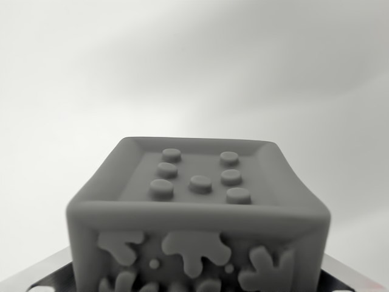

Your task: Destack cube

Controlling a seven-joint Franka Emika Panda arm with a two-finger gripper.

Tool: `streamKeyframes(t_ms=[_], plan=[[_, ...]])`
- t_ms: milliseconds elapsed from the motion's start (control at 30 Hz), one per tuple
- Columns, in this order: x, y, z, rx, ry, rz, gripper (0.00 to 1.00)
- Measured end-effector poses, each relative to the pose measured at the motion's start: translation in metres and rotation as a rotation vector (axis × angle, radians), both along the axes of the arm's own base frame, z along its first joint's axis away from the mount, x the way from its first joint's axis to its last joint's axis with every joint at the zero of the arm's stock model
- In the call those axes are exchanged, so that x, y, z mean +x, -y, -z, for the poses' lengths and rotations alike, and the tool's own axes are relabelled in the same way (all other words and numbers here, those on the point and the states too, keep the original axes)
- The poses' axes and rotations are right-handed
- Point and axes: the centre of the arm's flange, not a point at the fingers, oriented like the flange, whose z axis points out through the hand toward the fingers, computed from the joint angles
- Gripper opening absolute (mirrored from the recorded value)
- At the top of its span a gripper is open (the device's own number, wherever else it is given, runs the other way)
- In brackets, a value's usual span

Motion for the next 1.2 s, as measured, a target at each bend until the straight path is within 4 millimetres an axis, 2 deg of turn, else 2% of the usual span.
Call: streamKeyframes(t_ms=[1200], plan=[[-0.004,-0.064,0.006,-0.002,0.001,0.151,0.0]])
